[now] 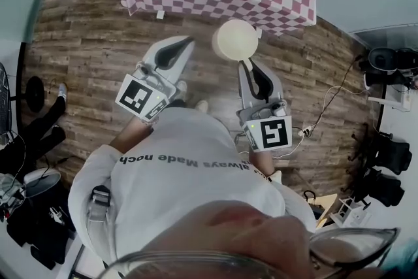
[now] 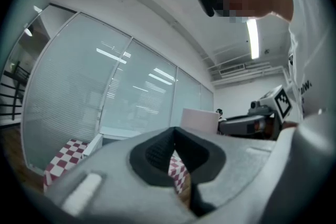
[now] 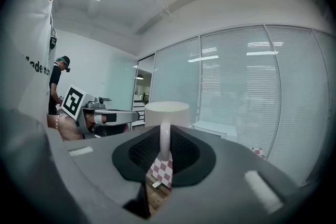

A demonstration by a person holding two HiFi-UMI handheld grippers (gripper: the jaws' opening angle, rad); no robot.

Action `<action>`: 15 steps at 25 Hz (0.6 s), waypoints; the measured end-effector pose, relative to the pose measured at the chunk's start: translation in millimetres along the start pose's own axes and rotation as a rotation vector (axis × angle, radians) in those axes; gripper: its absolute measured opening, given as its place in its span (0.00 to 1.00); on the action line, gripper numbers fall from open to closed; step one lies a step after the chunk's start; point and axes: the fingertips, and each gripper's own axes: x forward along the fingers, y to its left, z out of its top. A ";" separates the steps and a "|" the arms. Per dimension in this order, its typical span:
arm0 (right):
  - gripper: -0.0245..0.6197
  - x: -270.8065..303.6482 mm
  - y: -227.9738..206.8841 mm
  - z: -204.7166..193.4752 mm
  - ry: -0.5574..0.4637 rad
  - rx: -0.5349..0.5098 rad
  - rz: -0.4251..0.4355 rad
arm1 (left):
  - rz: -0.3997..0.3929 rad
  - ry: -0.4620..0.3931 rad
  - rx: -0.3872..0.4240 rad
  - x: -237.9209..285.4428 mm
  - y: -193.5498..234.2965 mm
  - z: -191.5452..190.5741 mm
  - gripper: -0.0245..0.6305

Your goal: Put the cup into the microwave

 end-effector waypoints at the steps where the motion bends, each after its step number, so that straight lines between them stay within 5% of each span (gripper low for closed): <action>1: 0.11 9.0 2.0 1.0 0.001 -0.004 0.002 | 0.004 0.000 -0.001 -2.1 9.7 0.9 0.04; 15: 0.10 103.3 33.3 5.7 0.029 -0.030 -0.001 | -0.004 0.009 -0.016 -27.6 108.3 4.2 0.04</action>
